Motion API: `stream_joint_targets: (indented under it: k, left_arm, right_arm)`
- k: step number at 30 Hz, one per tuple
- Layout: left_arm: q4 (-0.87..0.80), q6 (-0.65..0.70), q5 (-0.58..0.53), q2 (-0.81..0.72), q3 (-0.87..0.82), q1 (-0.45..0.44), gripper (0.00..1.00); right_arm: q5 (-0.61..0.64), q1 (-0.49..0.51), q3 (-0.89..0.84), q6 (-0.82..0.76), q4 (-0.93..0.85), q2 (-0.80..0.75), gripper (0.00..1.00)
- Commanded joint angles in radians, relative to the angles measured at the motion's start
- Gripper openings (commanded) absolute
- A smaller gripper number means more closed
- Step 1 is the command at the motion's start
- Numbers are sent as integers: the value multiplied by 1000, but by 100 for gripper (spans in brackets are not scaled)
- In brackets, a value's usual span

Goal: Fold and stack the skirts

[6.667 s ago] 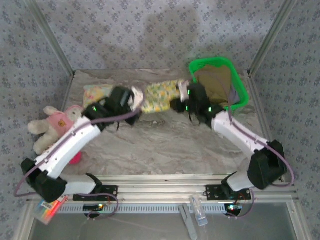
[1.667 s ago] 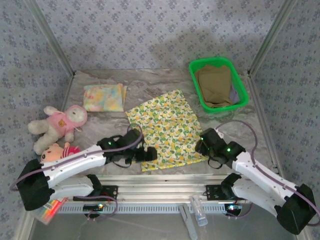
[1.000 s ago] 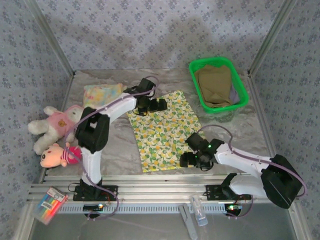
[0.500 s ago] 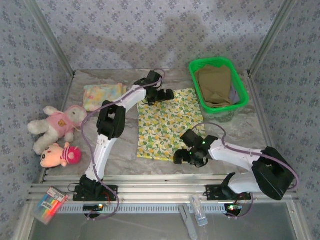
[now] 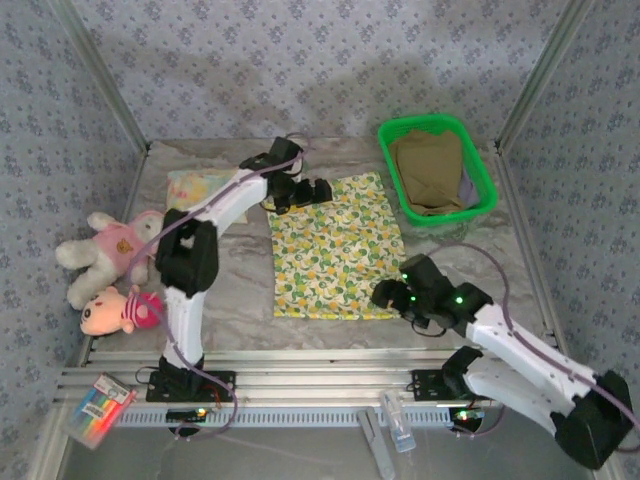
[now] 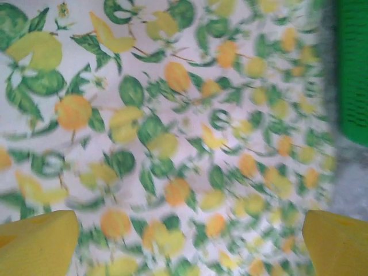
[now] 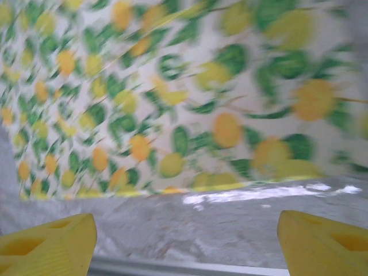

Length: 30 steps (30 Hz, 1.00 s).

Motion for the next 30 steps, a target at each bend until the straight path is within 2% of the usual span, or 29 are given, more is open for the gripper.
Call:
stream_joint_targets:
  k: [1, 6, 7, 11, 14, 22, 25, 30]
  left_arm:
    - [144, -92, 39, -175, -181, -8, 100]
    - [220, -216, 3, -402, -491, -24, 100]
    - [214, -240, -18, -449, -543, -28, 100]
    - [163, -342, -94, -638, -738, -37, 100]
    - [125, -430, -101, -758, -863, -43, 100]
    - [-23, -583, -39, -966, -1044, -92, 100]
    - [-32, -610, 5, -1012, -1092, -115, 100]
    - [7, -697, -1, -1042, -1162, -205, 99]
  right_arm:
    - [17, -94, -92, 124, -89, -86, 80]
    - [-104, -235, -175, 179, 10, -114, 72]
    - [-119, -251, -184, 194, 35, -105, 67]
    - [-119, -269, -199, 220, 86, -56, 64]
    - [-95, -270, -196, 220, 96, -22, 61]
    - [-44, -274, -209, 218, 96, -32, 51]
    - [-53, -279, -230, 220, 121, -32, 49]
    - [-34, -282, -263, 219, 131, -42, 45]
